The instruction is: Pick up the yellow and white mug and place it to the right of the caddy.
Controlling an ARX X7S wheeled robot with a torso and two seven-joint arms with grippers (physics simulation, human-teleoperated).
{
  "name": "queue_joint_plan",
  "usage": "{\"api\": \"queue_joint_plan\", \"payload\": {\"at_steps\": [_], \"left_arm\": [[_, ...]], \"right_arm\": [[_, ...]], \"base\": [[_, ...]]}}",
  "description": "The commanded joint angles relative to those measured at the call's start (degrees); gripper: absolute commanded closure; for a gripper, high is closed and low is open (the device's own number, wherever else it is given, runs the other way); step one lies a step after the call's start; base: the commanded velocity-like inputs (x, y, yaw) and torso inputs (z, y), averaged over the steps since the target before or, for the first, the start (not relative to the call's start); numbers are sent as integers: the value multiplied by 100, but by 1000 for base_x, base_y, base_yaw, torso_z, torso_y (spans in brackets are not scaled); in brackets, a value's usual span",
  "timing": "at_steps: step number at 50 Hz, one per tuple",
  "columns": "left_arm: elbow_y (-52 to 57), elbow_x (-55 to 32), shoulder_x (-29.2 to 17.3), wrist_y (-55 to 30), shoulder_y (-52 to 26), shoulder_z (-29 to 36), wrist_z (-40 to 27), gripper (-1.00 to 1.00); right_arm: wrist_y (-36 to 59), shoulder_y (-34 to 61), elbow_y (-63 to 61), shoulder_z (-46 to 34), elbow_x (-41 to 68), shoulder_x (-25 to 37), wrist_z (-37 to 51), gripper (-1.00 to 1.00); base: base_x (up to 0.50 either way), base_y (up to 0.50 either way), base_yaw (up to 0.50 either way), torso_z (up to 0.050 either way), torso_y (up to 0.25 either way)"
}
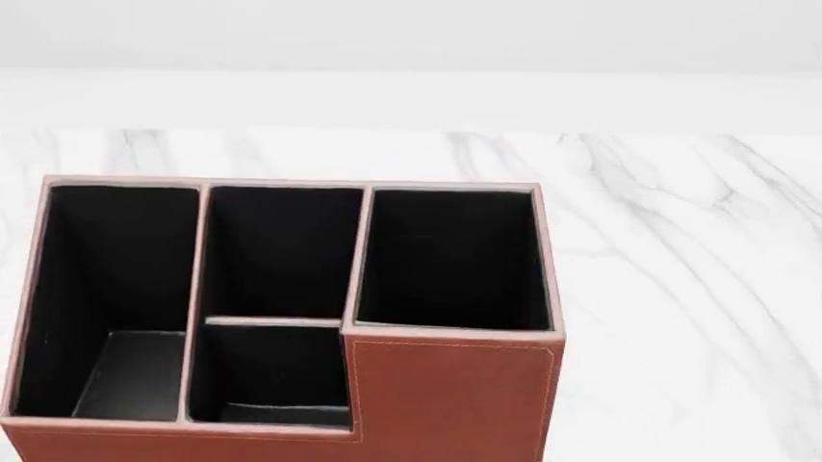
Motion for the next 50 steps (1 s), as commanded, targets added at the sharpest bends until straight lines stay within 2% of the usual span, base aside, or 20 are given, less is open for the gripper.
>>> {"api": "queue_joint_plan", "payload": {"at_steps": [1, 31, 45, 50], "left_arm": [[0, 6, 8, 10, 0, 1, 12, -100], [0, -9, -71, -2, 0, 21, -47, -100], [0, -55, 86, 34, 0, -47, 84, -100], [0, -30, -89, 3, 0, 37, -75, -100]], "right_arm": [[-260, -118, 152, -51, 6, -55, -163, -100], [-501, -315, 582, 244, 588, -231, 99, -100], [-601, -394, 808, 348, 901, -266, 126, -100], [-613, -424, 886, 350, 986, -302, 105, -100]], "base": [[0, 0, 0, 0, 0], [0, 0, 0, 0, 0], [0, 0, 0, 0, 0], [0, 0, 0, 0, 0]]}}
